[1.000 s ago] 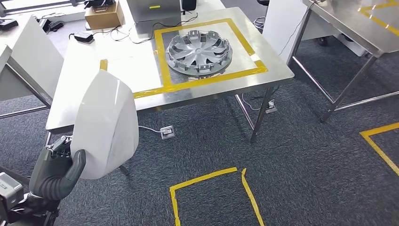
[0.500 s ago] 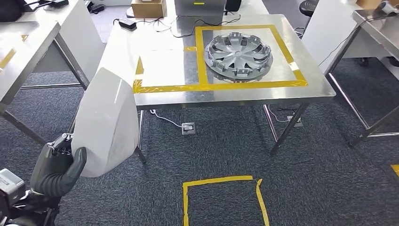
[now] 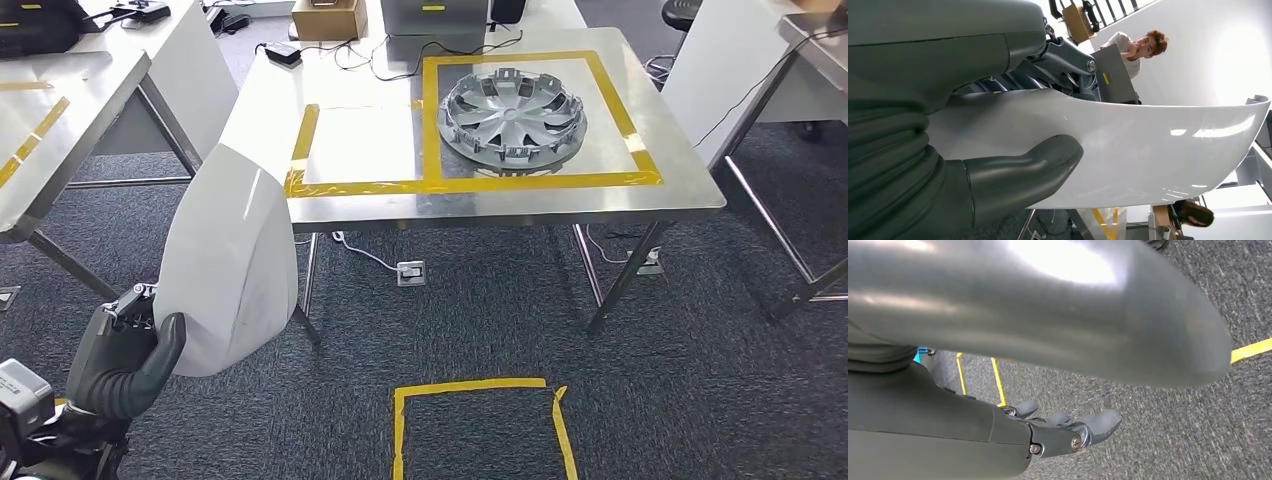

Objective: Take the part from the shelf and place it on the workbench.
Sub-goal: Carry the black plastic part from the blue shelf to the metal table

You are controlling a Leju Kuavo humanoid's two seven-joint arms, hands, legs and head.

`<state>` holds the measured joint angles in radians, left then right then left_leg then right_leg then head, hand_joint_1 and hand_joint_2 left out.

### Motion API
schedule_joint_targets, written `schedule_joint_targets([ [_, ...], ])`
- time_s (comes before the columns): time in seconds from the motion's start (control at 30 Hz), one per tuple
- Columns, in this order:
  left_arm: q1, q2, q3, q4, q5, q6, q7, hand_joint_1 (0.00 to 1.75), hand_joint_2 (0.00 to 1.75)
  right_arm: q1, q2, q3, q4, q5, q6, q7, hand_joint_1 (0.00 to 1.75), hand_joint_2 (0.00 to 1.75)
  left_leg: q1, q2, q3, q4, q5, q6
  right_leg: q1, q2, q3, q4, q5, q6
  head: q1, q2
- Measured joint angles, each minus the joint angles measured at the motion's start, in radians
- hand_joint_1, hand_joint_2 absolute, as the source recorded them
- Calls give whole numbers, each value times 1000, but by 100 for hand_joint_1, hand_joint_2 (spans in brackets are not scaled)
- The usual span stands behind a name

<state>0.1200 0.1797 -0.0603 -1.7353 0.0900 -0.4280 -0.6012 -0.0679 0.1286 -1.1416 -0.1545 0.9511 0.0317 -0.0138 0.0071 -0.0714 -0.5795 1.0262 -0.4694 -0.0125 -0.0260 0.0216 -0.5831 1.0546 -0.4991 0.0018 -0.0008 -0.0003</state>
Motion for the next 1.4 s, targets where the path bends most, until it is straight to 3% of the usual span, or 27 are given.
schedule_joint_targets([
  [0.13, 0, 0, 0, 0, 0, 0, 0, 175, 175, 0, 0, 0, 0, 0, 0, 0, 0, 0, 1, 0, 0, -3, 2, -19, 0, 0, -1, 1, 0, -1, 0, 0],
  [0.43, 1, 1, 0, 0, -10, 15, 18, 175, 175, 0, 0, 0, 0, 1, 12, -8, 0, 0, -1, 0, -3, 0, 1, -21, -1, 0, 0, -3, 1, 2, 0, 0],
  [0.67, 10, 1, 1, 0, -17, 15, 18, 175, 175, 1, 1, 0, 0, 1, 14, -14, 0, 0, -5, 1, -8, 11, -6, -7, -7, 0, 2, -8, 3, 12, 0, 0],
  [0.8, 13, 5, 1, -6, -18, 15, 19, 175, 175, 1, 2, 0, 0, 4, 17, -16, 0, 0, -5, 3, -6, 5, -4, 9, -8, -1, 6, -12, 3, 28, 0, 0],
  [0.87, 16, 7, 2, -12, -18, 15, 19, 175, 175, 0, 2, 0, 0, 7, 19, -19, 0, 0, 1, 7, 6, -14, 5, 19, -5, -6, -8, 25, -22, 33, 2, 0],
  [0.97, 25, 8, 2, -14, -20, 15, 21, 175, 175, 0, 1, 0, 0, 11, 21, -21, 0, 0, 4, 13, 11, -19, 5, 26, -4, -10, -99, 201, -106, 38, 5, 0],
  [1.0, 29, 8, 2, -14, -20, 15, 21, 175, 175, 2, 0, 0, 0, 11, 22, -22, 0, 0, 4, 15, 11, -18, 3, 25, -4, -10, -122, 243, -117, 40, 5, 0],
  [1.03, 32, 8, 2, -14, -20, 15, 21, 175, 175, 3, 0, 0, 0, 12, 23, -23, 0, 0, 5, 15, 11, -15, 1, 23, -6, -11, -129, 251, -108, 42, 5, 0],
  [1.07, 34, 8, 2, -14, -21, 14, 21, 175, 175, 4, 0, 0, 0, 13, 23, -25, 0, 0, 8, 14, 11, -11, -3, 19, -7, -11, -113, 213, -79, 44, 5, 0],
  [1.13, 35, 8, 2, -15, -21, 14, 21, 175, 175, 4, 0, 0, 0, 15, 24, -29, 0, 0, 12, 12, 10, 3, -14, 5, -10, -9, -48, 83, -16, 48, 6, 0],
  [1.2, 34, 10, 3, -16, -21, 14, 20, 175, 175, 3, 1, 0, 0, 16, 27, -31, 0, 0, 10, 10, 6, 14, -27, -10, -9, -4, -10, 9, 4, 36, 6, 0],
  [1.3, 34, 12, 3, -19, -21, 13, 19, 175, 175, 4, 2, 0, 0, 16, 29, -32, 0, 0, 9, 7, 10, 10, -32, -25, -6, -9, -6, 3, -2, 7, 4, 0],
  [1.37, 33, 12, 2, -19, -22, 13, 19, 175, 175, 5, 2, 0, 0, 15, 29, -34, 0, 0, 10, 28, -1, 44, -52, -33, -8, -16, 2, -1, -2, -8, 0, 0],
  [1.4, 32, 12, 2, -19, -23, 13, 19, 175, 175, 5, 2, 0, 0, 14, 29, -35, 0, 0, 9, 42, -23, 91, -76, -35, -8, -20, 5, -2, -3, -13, -2, 0],
])
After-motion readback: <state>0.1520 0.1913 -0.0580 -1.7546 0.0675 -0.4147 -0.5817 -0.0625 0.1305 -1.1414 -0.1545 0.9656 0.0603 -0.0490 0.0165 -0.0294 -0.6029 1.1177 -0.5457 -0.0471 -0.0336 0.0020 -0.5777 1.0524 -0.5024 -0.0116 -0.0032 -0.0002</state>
